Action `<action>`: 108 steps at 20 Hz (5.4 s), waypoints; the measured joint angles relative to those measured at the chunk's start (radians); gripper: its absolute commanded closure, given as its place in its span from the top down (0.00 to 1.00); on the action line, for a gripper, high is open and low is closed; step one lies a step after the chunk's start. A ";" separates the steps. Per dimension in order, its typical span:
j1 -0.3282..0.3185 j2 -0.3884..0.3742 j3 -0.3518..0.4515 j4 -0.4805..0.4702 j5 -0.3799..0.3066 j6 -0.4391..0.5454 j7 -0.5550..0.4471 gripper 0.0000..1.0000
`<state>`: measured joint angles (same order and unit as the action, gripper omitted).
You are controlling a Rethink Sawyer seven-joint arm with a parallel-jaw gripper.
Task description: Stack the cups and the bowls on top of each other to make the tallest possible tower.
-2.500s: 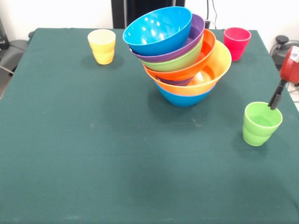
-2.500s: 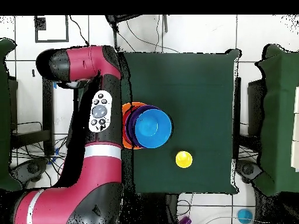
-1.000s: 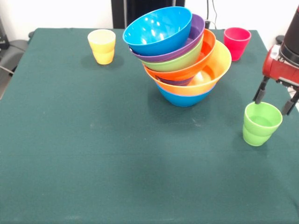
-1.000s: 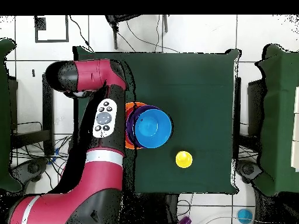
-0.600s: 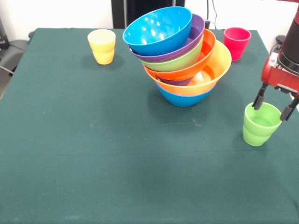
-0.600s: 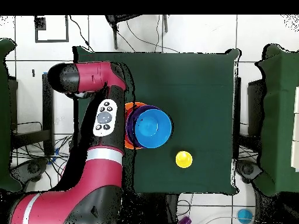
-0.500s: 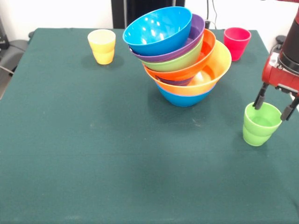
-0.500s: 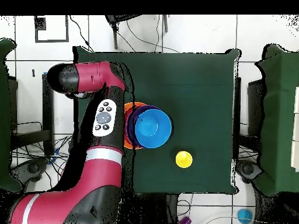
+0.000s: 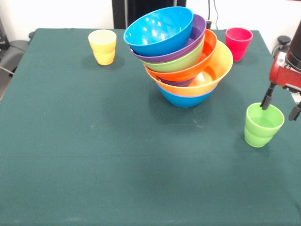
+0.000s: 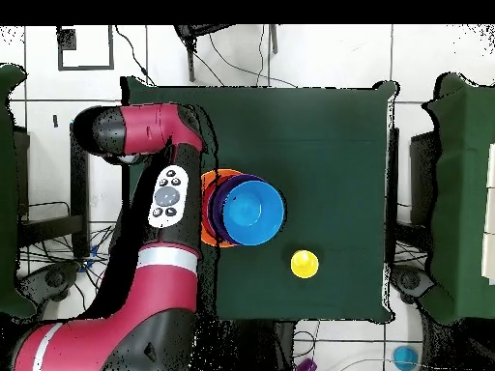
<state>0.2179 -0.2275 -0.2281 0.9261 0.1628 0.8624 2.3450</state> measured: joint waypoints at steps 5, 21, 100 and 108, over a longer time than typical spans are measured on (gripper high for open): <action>0.012 0.001 0.000 0.000 0.021 -0.017 0.000 1.00; 0.033 0.025 -0.002 0.000 0.031 -0.086 0.000 1.00; -0.274 -0.392 -0.010 0.140 0.060 0.147 -0.004 0.00; -0.352 -0.394 0.020 0.140 0.039 0.147 -0.018 0.00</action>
<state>-0.1340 -0.6214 -0.2078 1.0658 0.2015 1.0094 2.3272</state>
